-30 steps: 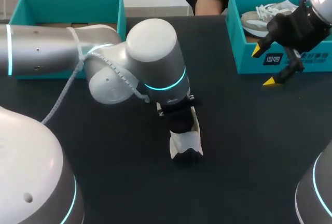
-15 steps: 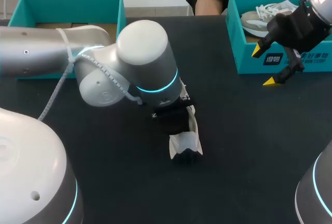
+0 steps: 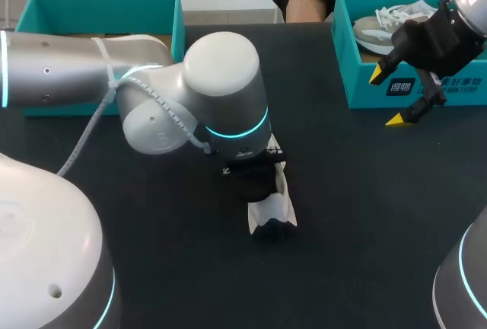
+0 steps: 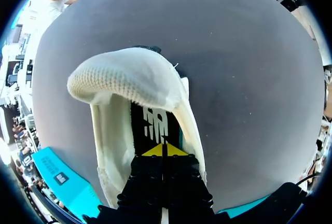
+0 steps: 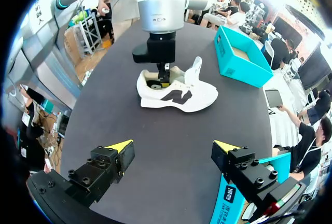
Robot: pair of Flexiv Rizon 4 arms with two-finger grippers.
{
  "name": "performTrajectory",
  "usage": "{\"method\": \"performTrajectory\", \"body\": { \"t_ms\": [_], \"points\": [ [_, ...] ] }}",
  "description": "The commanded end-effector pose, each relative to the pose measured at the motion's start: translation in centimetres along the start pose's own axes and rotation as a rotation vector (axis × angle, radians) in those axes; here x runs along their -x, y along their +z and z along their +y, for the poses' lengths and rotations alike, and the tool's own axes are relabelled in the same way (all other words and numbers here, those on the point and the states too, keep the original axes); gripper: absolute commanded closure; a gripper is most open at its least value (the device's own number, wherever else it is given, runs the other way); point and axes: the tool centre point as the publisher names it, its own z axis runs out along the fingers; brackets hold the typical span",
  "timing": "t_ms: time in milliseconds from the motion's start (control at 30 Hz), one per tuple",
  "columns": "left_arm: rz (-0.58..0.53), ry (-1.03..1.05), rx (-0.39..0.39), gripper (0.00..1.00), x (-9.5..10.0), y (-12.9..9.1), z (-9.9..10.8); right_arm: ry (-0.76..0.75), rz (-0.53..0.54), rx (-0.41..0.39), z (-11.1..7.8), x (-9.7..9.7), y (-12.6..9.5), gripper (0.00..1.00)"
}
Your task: Take the shoe out of the shoebox, open the shoe tongue, remove and reinsert the insole, then place the shoe into the shoebox
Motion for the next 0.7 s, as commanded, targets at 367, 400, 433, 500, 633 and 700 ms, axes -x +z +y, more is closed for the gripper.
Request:
{"method": "performTrajectory", "body": {
  "t_ms": [367,400,433,500,633,700],
  "points": [
    [0.092,0.103,-0.039,1.00,0.3,4.2,-1.3,0.001,0.001,-0.002,0.0,0.1,0.1,0.00],
    [0.085,0.115,-0.043,1.00,0.4,4.5,-1.3,0.001,0.001,-0.002,0.0,0.1,0.1,0.00],
    [0.072,0.115,-0.044,1.00,0.4,4.7,-1.4,0.001,0.001,-0.002,0.0,0.1,0.1,0.00],
    [0.052,0.122,-0.064,1.00,0.5,5.3,-1.5,0.001,0.001,-0.002,0.0,0.1,0.1,0.00],
    [0.028,0.169,-0.076,1.00,0.2,6.7,-2.0,0.001,0.001,-0.002,0.0,0.1,0.1,0.00],
    [0.021,0.192,-0.075,1.00,0.1,7.1,-2.1,0.001,0.001,-0.002,0.0,0.1,0.1,0.00]
  ]
}}
